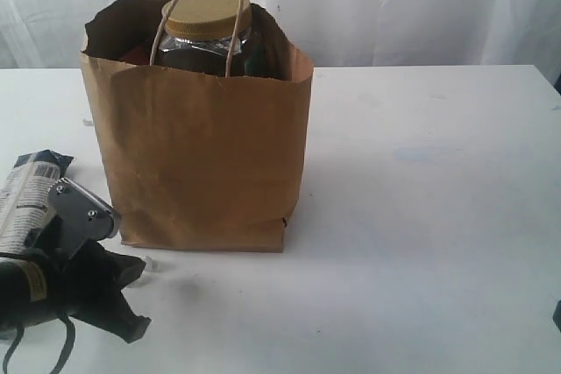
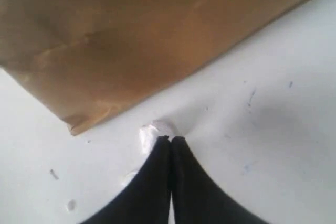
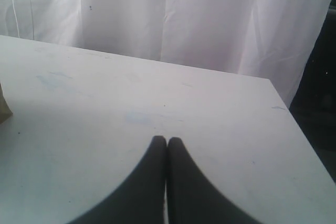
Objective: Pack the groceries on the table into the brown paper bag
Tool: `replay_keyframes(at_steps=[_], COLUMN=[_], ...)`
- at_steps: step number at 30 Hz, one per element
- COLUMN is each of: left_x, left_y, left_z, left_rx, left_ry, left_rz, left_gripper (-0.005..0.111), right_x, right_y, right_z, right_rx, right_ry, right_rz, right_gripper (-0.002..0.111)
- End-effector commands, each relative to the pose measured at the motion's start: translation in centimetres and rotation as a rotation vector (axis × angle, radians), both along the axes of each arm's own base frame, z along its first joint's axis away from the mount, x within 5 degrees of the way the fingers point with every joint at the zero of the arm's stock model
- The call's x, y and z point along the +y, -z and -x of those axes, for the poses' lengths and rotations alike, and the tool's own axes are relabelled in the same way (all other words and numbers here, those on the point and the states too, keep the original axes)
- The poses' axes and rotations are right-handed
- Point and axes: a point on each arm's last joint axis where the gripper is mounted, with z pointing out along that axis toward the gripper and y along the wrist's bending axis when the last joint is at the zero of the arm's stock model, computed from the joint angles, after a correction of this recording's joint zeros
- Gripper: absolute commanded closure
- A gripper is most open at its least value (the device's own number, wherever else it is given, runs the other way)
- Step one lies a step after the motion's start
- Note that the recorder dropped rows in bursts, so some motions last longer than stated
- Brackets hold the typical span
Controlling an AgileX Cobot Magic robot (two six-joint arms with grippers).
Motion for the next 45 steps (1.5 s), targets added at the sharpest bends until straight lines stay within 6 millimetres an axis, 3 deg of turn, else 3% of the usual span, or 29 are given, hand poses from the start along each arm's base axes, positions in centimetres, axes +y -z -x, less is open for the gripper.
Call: replay_keyframes(at_steps=[1,5,7,12,18,24,26,36,45], left_x=[-0.4,-0.4,-0.2,0.5,-0.3,-0.8,-0.8,-0.8,-0.3], left_y=[0.7,0.6,0.5,0.7,0.3,-0.4,-0.4,-0.4,-0.4], left_z=[0.4,0.2,0.0,-0.6,-1.6,-2.6,-2.5,-2.7,-2.0], left_rx=[-0.008,-0.023,-0.019,0.064,0.124,0.119,0.123,0.156,0.221], left_ry=[0.102,0.083,0.027,-0.162,-0.075,-0.088,-0.088,-0.088,-0.095], left_rz=[-0.044,-0.025,-0.004,0.020,-0.078,-0.065,-0.068,-0.096,-0.143], left_gripper=[0.085,0.056,0.048,0.048,0.048,0.048,0.054,0.106,0.107], right_x=[0.0,0.0,0.0,0.0,0.0,0.0,0.0,0.0,0.0], right_y=[0.1,0.1,0.1,0.1,0.1,0.1,0.1,0.1,0.1], right_z=[0.0,0.0,0.0,0.0,0.0,0.0,0.0,0.0,0.0], right_rx=[0.001,0.001,0.001,0.001,0.001,0.001,0.001,0.001,0.001], right_ry=[0.000,0.000,0.000,0.000,0.000,0.000,0.000,0.000,0.000], right_rz=[-0.002,-0.002,-0.002,-0.002,-0.002,-0.002,-0.002,-0.003,-0.003], right_gripper=[0.108,0.108,0.108,0.108,0.108,0.108,0.108,0.108,0.108])
